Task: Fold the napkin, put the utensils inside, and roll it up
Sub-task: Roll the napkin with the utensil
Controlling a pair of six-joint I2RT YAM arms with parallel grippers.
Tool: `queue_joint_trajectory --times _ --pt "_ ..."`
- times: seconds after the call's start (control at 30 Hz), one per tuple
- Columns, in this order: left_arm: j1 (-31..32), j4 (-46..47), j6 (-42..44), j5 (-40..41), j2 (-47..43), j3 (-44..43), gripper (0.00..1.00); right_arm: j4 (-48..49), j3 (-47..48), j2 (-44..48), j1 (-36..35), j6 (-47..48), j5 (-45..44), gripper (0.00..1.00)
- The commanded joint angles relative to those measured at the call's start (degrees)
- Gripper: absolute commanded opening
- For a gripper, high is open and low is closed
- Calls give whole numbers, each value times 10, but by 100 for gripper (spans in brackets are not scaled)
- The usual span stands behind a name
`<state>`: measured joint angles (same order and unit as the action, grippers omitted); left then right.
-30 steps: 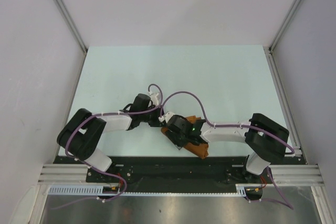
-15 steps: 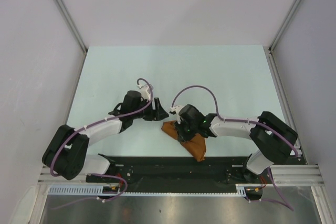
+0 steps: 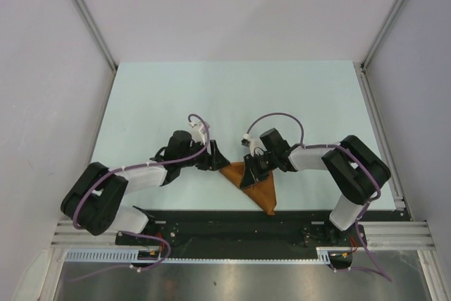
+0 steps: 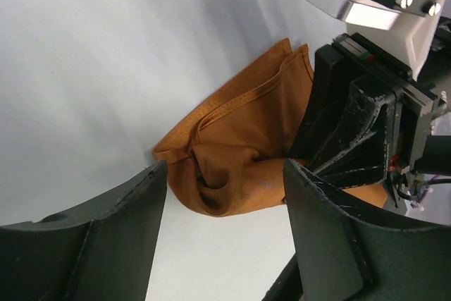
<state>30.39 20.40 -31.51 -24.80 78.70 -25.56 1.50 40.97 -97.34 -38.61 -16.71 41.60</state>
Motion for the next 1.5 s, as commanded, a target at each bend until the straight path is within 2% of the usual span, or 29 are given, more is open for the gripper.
queue_joint_trajectory --times 0.0,0.13,0.27,0.33,0.37,0.47,0.5,0.7,0.8,0.87,0.9,0.97,1.0,1.13,1.27,1.47 --pt "15 71 -24 -19 26 -6 70 -21 -22 -33 13 1 54 17" --pt "20 80 -31 -17 58 -18 61 -21 -22 -41 21 -1 60 17" --pt "20 84 -34 -9 71 -20 41 -21 -22 -43 23 2 59 17" --pt "20 86 -34 -10 78 -24 35 -22 -19 -43 24 3 56 19" --pt "20 86 -35 -13 86 -26 24 -27 -18 -42 24 3 55 21" --pt "20 82 -33 -22 102 -34 5 -60 -3 -29 23 8 44 36" --pt "20 76 -32 -24 105 -35 3 -74 12 -24 25 11 38 44" --pt "21 34 -15 -38 138 -62 0 -185 66 46 23 39 -34 58" --pt "23 24 -12 -42 146 -71 0 -235 95 87 13 48 -82 60" --pt "25 17 -8 -44 151 -78 0 -250 105 126 -12 48 -150 60" --pt "26 10 -6 -44 152 -81 0 -251 107 141 -28 44 -213 61" --pt "27 3 -2 -43 153 -87 0 -260 112 162 -87 45 -291 62" --pt "27 -4 0 -44 155 -90 0 -261 112 176 -108 46 -359 62" --pt "27 -13 1 -43 161 -95 0 -255 107 181 -192 40 -485 62" --pt "28 -16 0 -46 166 -99 0 -245 106 158 -234 43 -543 62" --pt "28 -25 2 -46 167 -105 0 -230 110 113 -249 62 -539 61"
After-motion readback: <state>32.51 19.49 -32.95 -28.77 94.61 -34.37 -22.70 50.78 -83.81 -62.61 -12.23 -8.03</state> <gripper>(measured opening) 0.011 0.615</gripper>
